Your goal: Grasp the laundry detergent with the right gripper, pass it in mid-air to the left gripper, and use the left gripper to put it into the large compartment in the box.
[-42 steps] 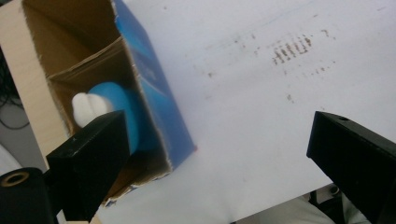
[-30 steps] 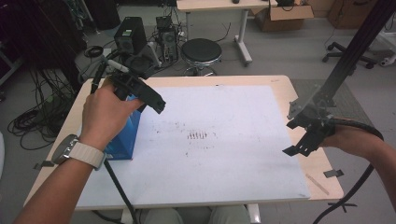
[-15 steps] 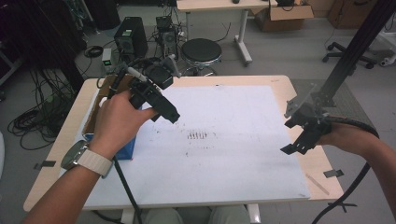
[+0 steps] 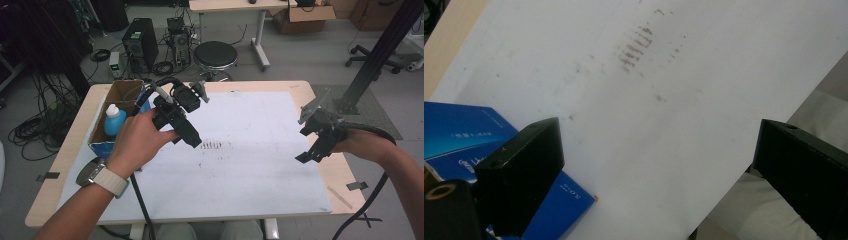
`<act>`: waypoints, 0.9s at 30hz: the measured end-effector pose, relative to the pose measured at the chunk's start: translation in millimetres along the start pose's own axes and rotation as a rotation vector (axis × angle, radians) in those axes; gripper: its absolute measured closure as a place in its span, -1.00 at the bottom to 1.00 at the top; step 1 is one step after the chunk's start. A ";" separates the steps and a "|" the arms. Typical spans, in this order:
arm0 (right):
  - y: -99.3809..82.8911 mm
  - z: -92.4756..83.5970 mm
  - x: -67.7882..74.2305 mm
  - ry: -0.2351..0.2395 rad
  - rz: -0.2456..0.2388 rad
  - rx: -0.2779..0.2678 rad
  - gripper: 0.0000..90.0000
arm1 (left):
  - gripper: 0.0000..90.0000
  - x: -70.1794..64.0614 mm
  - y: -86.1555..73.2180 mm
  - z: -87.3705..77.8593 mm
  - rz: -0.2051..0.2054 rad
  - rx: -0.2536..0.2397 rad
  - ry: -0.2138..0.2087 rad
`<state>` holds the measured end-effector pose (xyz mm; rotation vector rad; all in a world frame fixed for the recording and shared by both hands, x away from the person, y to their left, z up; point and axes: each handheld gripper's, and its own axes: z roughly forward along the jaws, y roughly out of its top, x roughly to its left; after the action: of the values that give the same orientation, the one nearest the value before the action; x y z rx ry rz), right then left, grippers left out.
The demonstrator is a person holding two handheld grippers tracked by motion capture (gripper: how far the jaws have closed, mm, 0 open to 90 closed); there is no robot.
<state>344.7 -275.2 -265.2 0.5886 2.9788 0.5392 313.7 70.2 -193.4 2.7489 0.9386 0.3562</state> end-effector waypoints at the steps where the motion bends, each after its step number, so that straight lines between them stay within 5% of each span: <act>1: 2.1 2.4 -1.2 0.003 -0.001 -0.001 -0.85 | -0.85 -1.9 -1.0 5.3 0.014 0.006 -0.003; 19: 15.1 5.4 -9.0 0.008 -0.023 0.012 -0.85 | -0.85 -16.1 8.9 23.5 0.151 0.058 -0.037; 27: 16.0 5.8 -14.0 0.006 -0.024 0.018 -0.85 | -0.85 -16.7 18.8 26.9 0.173 0.074 -0.048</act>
<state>364.2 -264.7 -265.2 0.5525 2.9957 0.5136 319.6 42.0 -216.3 2.9011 0.7186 0.2881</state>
